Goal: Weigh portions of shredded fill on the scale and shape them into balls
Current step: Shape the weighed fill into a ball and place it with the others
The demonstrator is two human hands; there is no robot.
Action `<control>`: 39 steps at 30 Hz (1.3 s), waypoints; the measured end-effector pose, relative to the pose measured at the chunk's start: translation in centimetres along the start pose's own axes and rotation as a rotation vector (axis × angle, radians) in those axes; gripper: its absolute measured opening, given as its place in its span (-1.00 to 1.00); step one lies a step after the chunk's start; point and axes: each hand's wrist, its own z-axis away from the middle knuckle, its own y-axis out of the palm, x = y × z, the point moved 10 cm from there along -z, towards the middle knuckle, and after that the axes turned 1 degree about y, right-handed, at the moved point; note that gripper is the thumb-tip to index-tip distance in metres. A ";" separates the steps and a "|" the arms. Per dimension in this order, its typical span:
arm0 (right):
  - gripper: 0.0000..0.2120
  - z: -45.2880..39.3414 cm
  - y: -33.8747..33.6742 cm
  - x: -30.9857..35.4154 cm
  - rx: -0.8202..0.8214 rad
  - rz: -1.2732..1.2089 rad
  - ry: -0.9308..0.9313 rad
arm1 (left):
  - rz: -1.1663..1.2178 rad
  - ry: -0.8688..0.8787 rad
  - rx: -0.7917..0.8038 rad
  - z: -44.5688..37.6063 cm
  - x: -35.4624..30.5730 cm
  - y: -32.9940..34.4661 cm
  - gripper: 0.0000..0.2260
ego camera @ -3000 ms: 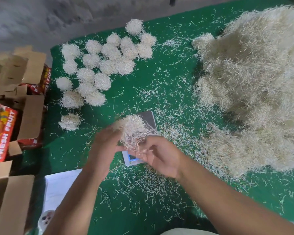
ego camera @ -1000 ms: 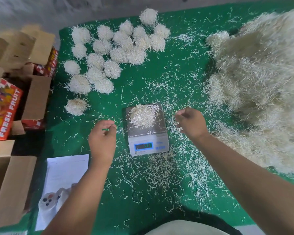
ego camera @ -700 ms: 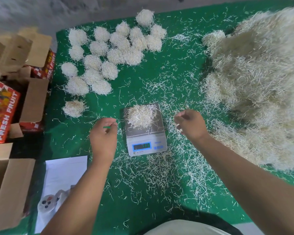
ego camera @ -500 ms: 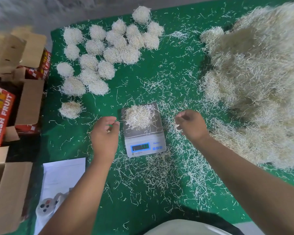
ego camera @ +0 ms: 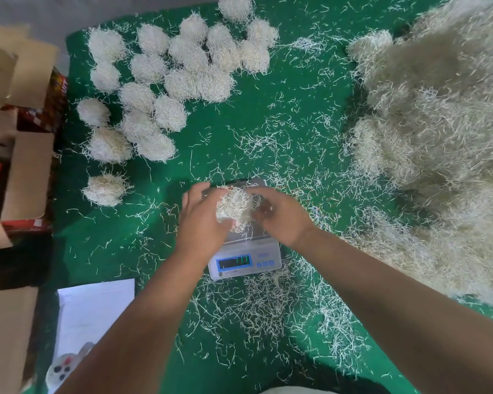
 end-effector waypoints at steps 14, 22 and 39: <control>-0.91 -2.8 2.4 1.2 0.012 -0.095 0.002 | 0.238 -0.075 -0.053 -0.6 2.2 -0.2 -0.80; -0.92 -1.9 0.2 2.2 -0.052 0.089 -0.092 | 0.118 0.063 -0.020 -1.1 -0.3 -0.9 -0.75; -0.94 0.1 -1.3 4.6 0.006 0.179 -0.234 | 0.123 0.132 -0.088 0.6 -3.1 -4.8 -0.89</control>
